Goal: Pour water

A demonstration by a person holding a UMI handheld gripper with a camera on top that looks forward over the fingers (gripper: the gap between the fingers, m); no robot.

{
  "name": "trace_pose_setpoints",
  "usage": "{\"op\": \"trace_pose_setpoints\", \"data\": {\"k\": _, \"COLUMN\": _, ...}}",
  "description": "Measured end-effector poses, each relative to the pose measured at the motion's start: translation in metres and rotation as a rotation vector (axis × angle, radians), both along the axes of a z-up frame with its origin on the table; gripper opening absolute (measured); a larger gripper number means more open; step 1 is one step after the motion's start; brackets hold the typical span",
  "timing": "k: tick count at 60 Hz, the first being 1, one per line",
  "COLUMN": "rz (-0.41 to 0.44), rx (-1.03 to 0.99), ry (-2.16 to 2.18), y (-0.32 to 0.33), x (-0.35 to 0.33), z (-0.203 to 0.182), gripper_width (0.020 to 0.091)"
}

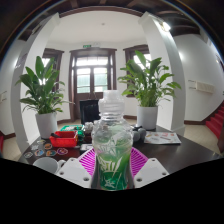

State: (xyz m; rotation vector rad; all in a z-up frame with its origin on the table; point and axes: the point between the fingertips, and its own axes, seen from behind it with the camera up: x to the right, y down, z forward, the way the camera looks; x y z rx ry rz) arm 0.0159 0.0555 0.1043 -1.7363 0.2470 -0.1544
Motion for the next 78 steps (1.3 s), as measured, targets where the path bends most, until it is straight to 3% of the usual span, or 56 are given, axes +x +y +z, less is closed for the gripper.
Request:
{"op": "trace_pose_setpoints", "data": {"k": 8, "rz": 0.017, "rx": -0.030, "ry": 0.021, "y": -0.003, "x": -0.003, "z": -0.003, "gripper_width": 0.0536}}
{"op": "trace_pose_setpoints", "data": {"k": 10, "rz": 0.022, "rx": -0.057, "ry": 0.023, "y": -0.006, "x": -0.005, "z": -0.008, "gripper_width": 0.0649}}
{"op": "trace_pose_setpoints", "data": {"k": 11, "rz": 0.023, "rx": -0.068, "ry": 0.018, "y": -0.008, "x": -0.005, "z": -0.009, "gripper_width": 0.0662}}
{"op": "trace_pose_setpoints", "data": {"k": 13, "rz": 0.020, "rx": -0.090, "ry": 0.000, "y": -0.012, "x": -0.005, "z": -0.012, "gripper_width": 0.0756}}
{"op": "trace_pose_setpoints", "data": {"k": 17, "rz": 0.028, "rx": -0.130, "ry": -0.030, "y": -0.023, "x": -0.009, "z": -0.016, "gripper_width": 0.0813}}
{"op": "trace_pose_setpoints", "data": {"k": 36, "rz": 0.150, "rx": -0.280, "ry": -0.041, "y": -0.116, "x": -0.067, "z": -0.005, "gripper_width": 0.0821}}
{"op": "trace_pose_setpoints", "data": {"k": 44, "rz": 0.224, "rx": -0.305, "ry": -0.002, "y": -0.152, "x": -0.100, "z": 0.006, "gripper_width": 0.0793}}
{"op": "trace_pose_setpoints", "data": {"k": 78, "rz": 0.220, "rx": -0.311, "ry": 0.013, "y": -0.198, "x": -0.117, "z": 0.043, "gripper_width": 0.0789}}
